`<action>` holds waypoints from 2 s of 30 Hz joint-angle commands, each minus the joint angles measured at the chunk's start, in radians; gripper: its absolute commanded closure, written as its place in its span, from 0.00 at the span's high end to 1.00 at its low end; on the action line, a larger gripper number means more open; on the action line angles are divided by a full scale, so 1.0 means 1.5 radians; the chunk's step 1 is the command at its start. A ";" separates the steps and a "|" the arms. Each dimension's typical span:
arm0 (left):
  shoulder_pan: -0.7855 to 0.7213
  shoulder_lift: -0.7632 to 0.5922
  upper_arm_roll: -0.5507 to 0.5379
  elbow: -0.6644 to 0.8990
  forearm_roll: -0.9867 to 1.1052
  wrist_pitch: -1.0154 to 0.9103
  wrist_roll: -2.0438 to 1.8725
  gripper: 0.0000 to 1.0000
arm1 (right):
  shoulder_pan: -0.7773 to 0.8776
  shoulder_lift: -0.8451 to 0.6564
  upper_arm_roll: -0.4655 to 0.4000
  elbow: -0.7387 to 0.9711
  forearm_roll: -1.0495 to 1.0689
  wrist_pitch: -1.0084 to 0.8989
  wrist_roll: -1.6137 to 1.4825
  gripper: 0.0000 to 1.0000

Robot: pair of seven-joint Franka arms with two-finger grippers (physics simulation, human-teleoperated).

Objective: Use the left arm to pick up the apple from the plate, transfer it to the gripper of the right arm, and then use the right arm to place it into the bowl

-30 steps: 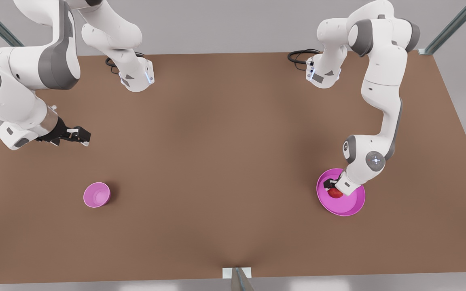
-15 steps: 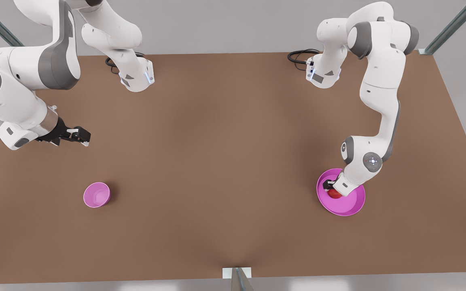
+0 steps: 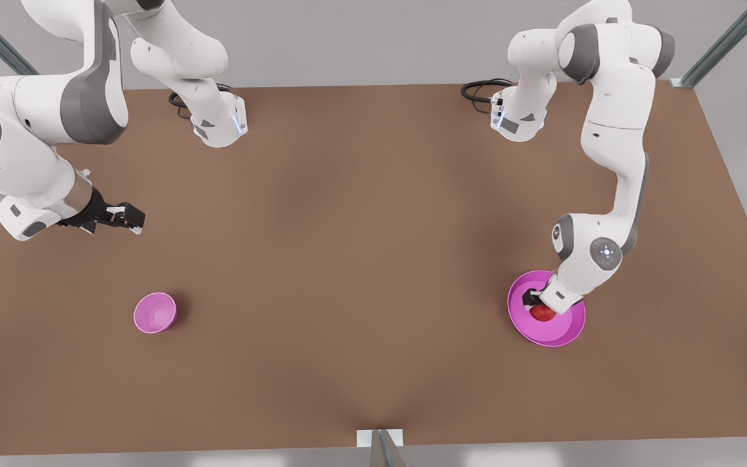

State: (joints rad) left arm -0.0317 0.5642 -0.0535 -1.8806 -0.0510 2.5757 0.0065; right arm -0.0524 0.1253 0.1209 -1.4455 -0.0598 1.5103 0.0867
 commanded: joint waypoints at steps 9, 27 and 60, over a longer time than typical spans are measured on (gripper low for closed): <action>0.002 -0.094 -0.177 0.008 -0.086 -0.030 0.116 0.82 | 0.001 -0.001 0.003 0.001 0.001 -0.002 0.002 1.00; -0.123 0.090 -0.330 0.178 -0.911 0.020 1.229 0.81 | 0.080 0.184 0.007 0.004 0.585 0.216 0.008 1.00; -0.225 0.214 -0.330 0.359 -0.962 0.026 1.376 0.80 | 0.064 0.314 0.026 -0.166 0.990 0.149 -0.476 1.00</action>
State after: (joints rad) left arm -0.3696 0.8866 -0.5477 -1.3429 -1.4942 2.6195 1.8455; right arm 0.0464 0.5943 0.1582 -1.6941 1.4066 1.7993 -0.3333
